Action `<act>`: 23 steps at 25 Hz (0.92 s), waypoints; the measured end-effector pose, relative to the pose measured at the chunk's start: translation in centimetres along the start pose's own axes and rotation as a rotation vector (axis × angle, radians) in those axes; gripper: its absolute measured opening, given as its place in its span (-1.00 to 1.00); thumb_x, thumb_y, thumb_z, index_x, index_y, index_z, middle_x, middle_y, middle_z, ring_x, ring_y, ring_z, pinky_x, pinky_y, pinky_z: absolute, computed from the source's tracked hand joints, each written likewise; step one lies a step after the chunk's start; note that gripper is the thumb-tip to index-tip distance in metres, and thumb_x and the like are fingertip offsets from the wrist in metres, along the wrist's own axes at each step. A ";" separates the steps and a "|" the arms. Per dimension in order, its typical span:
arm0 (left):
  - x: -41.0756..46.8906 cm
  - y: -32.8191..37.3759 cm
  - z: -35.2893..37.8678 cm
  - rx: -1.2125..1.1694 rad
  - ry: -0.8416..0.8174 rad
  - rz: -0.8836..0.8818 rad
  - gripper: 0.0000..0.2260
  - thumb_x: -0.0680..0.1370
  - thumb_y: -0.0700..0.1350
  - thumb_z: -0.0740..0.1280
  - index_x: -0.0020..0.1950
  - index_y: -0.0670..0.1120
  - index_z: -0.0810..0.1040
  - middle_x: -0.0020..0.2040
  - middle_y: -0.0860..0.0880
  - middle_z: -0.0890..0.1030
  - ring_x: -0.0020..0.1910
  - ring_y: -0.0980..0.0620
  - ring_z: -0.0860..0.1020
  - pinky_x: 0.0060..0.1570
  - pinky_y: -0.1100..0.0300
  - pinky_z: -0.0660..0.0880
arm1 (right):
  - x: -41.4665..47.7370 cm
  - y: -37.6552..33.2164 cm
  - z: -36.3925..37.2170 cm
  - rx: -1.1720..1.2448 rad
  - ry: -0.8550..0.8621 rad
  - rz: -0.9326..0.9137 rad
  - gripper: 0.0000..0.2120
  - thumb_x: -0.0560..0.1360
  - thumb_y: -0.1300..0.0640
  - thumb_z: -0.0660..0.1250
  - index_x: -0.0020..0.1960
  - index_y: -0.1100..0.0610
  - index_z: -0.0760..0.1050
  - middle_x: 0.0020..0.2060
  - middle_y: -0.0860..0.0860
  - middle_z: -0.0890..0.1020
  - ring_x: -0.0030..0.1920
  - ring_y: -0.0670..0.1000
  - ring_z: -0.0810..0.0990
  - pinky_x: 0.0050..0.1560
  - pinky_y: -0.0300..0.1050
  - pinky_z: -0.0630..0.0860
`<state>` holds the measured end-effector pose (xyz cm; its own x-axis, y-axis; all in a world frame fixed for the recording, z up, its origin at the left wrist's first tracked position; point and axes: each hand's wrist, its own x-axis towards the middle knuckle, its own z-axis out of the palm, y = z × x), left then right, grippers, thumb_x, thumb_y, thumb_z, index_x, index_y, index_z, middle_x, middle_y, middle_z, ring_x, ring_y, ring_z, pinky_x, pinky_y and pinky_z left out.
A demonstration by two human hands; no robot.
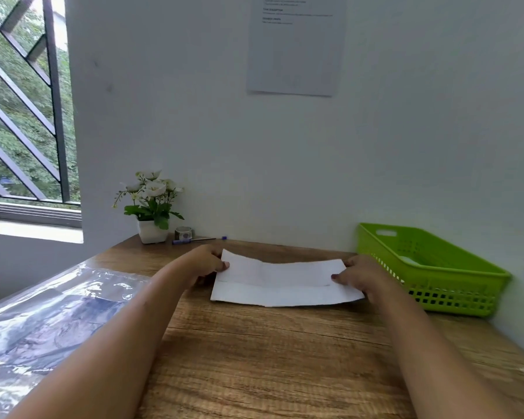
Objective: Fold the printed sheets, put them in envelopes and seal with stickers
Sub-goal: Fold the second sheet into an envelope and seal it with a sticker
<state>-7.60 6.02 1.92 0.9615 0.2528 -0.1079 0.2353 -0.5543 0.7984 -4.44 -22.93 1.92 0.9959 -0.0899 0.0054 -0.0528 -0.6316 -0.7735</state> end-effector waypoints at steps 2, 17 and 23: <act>0.5 -0.3 -0.1 0.143 0.009 -0.001 -0.65 0.51 -0.11 0.38 0.26 -0.18 0.46 0.09 -0.13 0.51 -0.02 -0.05 0.46 -0.01 0.10 0.43 | -0.3 -0.3 -0.1 -0.369 -0.036 -0.002 -0.33 0.38 0.08 0.49 0.40 0.24 0.33 0.32 0.19 0.46 0.27 0.17 0.49 0.23 -0.03 0.47; 2.0 -3.1 0.3 0.560 0.440 0.099 -0.76 0.55 -0.13 0.24 0.22 -0.06 0.49 0.17 -0.09 0.55 0.13 -0.08 0.51 0.09 0.01 0.47 | -1.2 -1.4 2.9 -0.963 -0.205 -0.299 -0.60 0.59 0.09 0.13 0.43 0.02 0.33 0.44 0.02 0.33 0.41 0.08 0.32 0.39 -0.06 0.28; 0.7 -1.0 0.7 0.200 0.332 0.474 -0.84 0.52 -0.03 0.35 0.05 -0.05 0.55 -0.06 0.00 0.57 -0.07 0.03 0.51 -0.15 0.20 0.36 | -2.0 -2.5 2.9 -0.457 -0.018 -0.453 -0.66 0.55 0.08 0.24 0.32 0.00 0.45 0.29 0.00 0.52 0.27 0.06 0.48 0.27 -0.05 0.43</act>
<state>-7.06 6.20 0.65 0.8800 0.1582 0.4478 -0.1539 -0.7969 0.5842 -6.09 -18.95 1.97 0.9277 0.2732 0.2546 0.3516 -0.8688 -0.3488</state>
